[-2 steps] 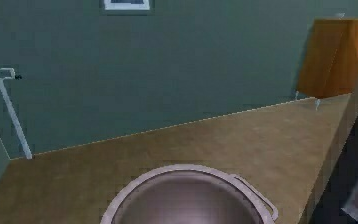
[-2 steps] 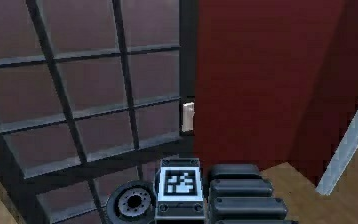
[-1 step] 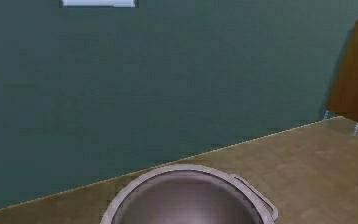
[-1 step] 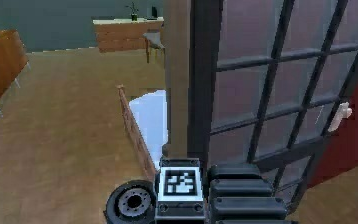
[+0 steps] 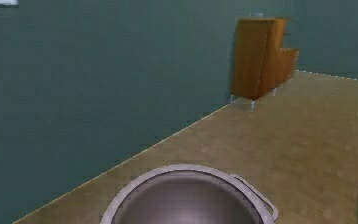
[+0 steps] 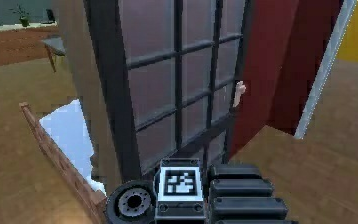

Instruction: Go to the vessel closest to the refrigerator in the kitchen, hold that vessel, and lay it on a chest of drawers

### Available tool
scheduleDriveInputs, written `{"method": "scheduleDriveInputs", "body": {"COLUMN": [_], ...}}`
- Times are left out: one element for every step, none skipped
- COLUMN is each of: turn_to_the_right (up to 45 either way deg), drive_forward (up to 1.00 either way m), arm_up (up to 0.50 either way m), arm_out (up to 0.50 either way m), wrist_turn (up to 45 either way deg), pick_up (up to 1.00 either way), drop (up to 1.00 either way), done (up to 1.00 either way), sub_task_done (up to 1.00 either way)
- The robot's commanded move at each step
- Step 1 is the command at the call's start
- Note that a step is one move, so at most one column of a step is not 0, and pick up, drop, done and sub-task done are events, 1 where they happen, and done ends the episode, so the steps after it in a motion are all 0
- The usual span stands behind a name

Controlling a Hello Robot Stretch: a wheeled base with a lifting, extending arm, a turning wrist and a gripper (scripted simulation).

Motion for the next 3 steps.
{"method": "scheduleDriveInputs", "body": {"turn_to_the_right": [0.0, 42.0, 0.0], "drive_forward": [0.50, 0.00, 1.00], "arm_up": [0.00, 0.00, 0.00], "arm_out": [0.00, 0.00, 0.00], "wrist_turn": [0.0, 0.0, 0.0], "pick_up": [0.00, 0.00, 0.00], "drop": [0.00, 0.00, 0.00], "done": [0.00, 0.00, 0.00], "sub_task_done": [0.00, 0.00, 0.00]}}
